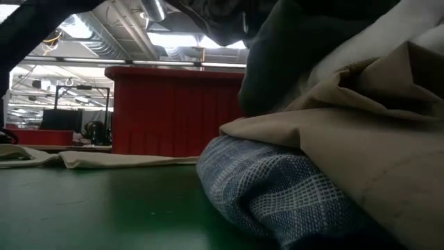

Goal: Fold Laundry from Bin
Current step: Fold the green shirt

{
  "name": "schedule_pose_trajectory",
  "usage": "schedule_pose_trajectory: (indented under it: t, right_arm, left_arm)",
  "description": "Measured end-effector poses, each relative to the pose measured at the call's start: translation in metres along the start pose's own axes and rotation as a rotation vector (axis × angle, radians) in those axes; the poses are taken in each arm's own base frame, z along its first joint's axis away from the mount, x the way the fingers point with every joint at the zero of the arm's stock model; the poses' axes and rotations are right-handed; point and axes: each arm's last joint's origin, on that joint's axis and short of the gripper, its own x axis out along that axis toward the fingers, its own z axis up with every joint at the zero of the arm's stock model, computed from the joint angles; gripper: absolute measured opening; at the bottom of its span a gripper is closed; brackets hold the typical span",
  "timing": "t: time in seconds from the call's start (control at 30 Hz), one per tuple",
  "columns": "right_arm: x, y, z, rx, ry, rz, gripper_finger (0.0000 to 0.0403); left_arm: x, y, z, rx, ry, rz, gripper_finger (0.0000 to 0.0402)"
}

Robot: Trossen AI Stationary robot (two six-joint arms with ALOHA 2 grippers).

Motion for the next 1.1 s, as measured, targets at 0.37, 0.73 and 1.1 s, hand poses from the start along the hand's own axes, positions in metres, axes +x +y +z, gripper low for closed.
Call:
schedule_pose_trajectory:
  t: [0.37, 0.73, 1.1]
  right_arm:
    - [-0.001, 0.001, -0.001, 0.0, 0.01, 0.035, 0.0117]
    - [-0.001, 0.003, -0.002, 0.0, 0.037, 0.102, 0.0117]
    - [-0.001, 0.004, -0.001, 0.0, 0.038, 0.128, 0.0117]
  left_arm:
    - [0.0, 0.001, 0.003, 0.206, -0.223, 0.097, 0.0031]
    - [0.001, -0.004, -0.007, 0.316, -0.199, 0.096, 0.0147]
    - [-0.002, -0.018, 0.005, 0.66, -0.293, 0.023, 0.0156]
